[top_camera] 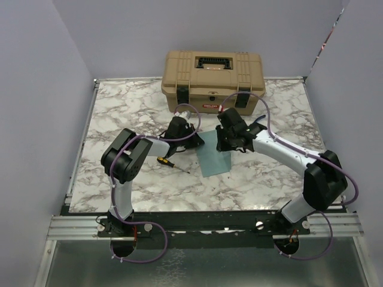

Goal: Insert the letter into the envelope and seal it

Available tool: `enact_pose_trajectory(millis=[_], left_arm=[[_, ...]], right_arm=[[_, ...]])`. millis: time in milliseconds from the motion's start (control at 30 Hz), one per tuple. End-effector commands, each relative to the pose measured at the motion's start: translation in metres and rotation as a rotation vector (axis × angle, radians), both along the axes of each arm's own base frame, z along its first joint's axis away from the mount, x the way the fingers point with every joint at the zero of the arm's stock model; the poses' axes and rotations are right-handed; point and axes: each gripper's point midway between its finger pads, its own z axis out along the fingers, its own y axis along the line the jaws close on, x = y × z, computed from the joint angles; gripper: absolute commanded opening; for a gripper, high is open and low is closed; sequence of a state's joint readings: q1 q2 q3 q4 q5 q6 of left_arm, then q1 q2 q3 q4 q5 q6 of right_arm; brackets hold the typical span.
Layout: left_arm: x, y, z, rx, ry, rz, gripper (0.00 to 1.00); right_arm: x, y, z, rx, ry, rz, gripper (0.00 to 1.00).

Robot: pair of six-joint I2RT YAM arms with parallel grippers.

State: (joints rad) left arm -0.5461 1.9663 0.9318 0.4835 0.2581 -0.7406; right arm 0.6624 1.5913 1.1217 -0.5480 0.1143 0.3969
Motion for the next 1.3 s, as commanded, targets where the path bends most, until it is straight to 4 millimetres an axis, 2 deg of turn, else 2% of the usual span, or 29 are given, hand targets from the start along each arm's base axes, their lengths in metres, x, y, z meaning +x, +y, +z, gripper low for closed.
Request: enact_pose_trajectory(millis=[0,100,200,333,433,567,633,700,733,800,900,1067,1267], left_arm=[[-0.015,0.007,0.009,0.029,0.066,-0.042,0.14],[-0.012,0.003,0.045,0.001,0.018,-0.059,0.40],[-0.014,0.007,0.071,0.003,-0.018,-0.056,0.53],[-0.023,0.019,0.088,0.023,-0.047,-0.036,0.63],[-0.029,0.030,0.098,0.033,-0.062,-0.002,0.66],[-0.037,0.049,0.098,0.054,-0.075,0.078,0.68],[-0.038,0.055,0.101,0.046,-0.091,0.106,0.68],[-0.040,0.055,0.105,0.044,-0.101,0.097,0.68],[-0.041,0.055,0.107,0.041,-0.107,0.096,0.68],[-0.042,0.055,0.108,0.037,-0.106,0.093,0.68],[-0.041,0.053,0.108,0.031,-0.102,0.091,0.68],[-0.041,0.049,0.101,0.035,-0.085,0.068,0.68],[-0.038,0.042,0.090,0.047,-0.059,0.039,0.68]], right_arm=[[0.015,-0.003,0.048,0.085,-0.092,-0.105,0.00],[0.015,-0.014,0.051,0.143,-0.097,-0.176,0.00],[0.021,-0.035,0.053,0.225,-0.113,-0.259,0.01],[0.035,-0.068,0.051,0.330,-0.123,-0.367,0.01],[0.051,-0.086,0.049,0.416,-0.134,-0.405,0.03],[0.079,-0.105,0.043,0.603,-0.064,-0.419,0.09],[0.091,-0.110,0.037,0.687,-0.011,-0.402,0.09],[0.095,-0.102,0.028,0.721,0.050,-0.350,0.10],[0.098,-0.109,0.019,0.721,0.076,-0.363,0.10],[0.098,-0.113,0.006,0.720,0.109,-0.382,0.10],[0.099,-0.121,-0.002,0.749,0.117,-0.406,0.14],[0.096,-0.129,-0.023,0.753,0.164,-0.443,0.20],[0.090,-0.134,-0.042,0.775,0.208,-0.466,0.22]])
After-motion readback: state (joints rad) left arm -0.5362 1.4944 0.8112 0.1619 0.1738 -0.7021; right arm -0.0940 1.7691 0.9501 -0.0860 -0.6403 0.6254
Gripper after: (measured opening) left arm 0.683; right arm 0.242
